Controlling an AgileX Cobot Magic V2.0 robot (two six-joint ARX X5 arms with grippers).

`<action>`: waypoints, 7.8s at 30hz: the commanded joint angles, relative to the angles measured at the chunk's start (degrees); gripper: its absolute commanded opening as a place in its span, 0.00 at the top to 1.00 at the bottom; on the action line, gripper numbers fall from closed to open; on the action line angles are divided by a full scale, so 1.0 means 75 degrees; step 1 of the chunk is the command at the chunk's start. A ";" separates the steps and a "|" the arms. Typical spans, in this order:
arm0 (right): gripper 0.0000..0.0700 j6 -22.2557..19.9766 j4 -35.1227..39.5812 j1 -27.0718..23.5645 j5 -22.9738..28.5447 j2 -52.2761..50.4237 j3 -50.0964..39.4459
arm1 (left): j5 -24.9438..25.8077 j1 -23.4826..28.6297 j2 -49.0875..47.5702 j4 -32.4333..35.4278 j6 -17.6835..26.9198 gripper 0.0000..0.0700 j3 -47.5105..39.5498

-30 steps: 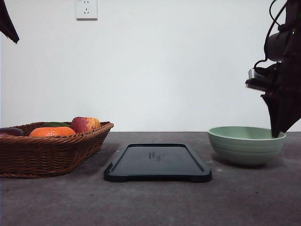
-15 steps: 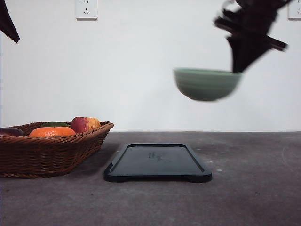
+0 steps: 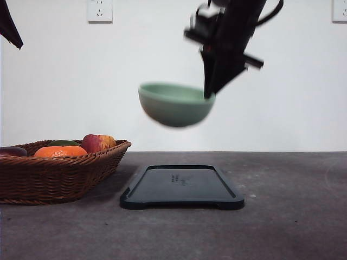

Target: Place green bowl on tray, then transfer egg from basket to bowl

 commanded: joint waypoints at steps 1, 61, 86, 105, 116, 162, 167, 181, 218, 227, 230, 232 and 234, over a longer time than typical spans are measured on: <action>1.00 0.0102 0.0079 0.0060 0.0011 0.0306 0.0189 | 0.0038 -0.0015 0.0050 0.0073 0.0051 0.50 0.0192; 0.62 -0.0972 0.4326 0.0084 0.0585 -0.6035 -0.7047 | 0.0050 -0.0125 0.0055 0.0052 -0.0411 0.49 0.0192; 0.62 -0.1301 0.4597 -0.0135 0.0580 -0.7949 -0.9072 | -0.1676 -0.1611 0.3774 -0.0918 -0.1075 0.39 0.2698; 0.62 -0.1240 0.4641 -0.0135 0.0583 -0.7949 -0.9072 | -0.2620 -0.1821 0.5996 -0.0383 0.0225 0.38 0.3188; 0.62 -0.1238 0.4798 -0.0135 0.0583 -0.7949 -0.9072 | -0.2617 -0.1889 0.6269 -0.0381 0.0254 0.38 0.3188; 0.62 -0.1240 0.4856 -0.0135 0.0589 -0.7949 -0.9072 | -0.2620 -0.1869 0.6767 -0.1209 0.0192 0.79 0.3822; 0.62 -0.1240 0.4838 -0.0135 0.0586 -0.7949 -0.9072 | -0.2617 -0.1857 0.6737 -0.2094 0.0191 0.79 0.4688; 0.62 -0.1240 0.4798 -0.0135 0.0583 -0.7949 -0.9072 | -0.1326 -0.2561 0.5878 -0.1895 -0.0076 0.79 0.5738; 0.62 -0.1246 0.4801 -0.0135 0.0580 -0.7949 -0.9072 | -0.2856 -0.4945 0.8481 -0.0076 0.0393 0.79 0.5735; 0.62 -0.1246 0.4801 -0.0135 0.0577 -0.7949 -0.9072 | -0.2853 -0.4951 0.8623 -0.0049 0.0396 0.79 0.5735; 0.62 -0.1246 0.4801 -0.0135 0.0577 -0.7949 -0.9072 | -0.2853 -0.4951 0.8656 -0.0020 0.0393 0.79 0.5735; 0.62 -0.1246 0.4801 -0.0135 0.0577 -0.7949 -0.9072 | -0.2852 -0.4951 0.8713 0.0001 0.0393 0.79 0.5735; 0.62 -0.1246 0.4799 -0.0135 0.0577 -0.7949 -0.9072 | -0.2852 -0.4951 0.8756 0.0004 0.0393 0.79 0.5735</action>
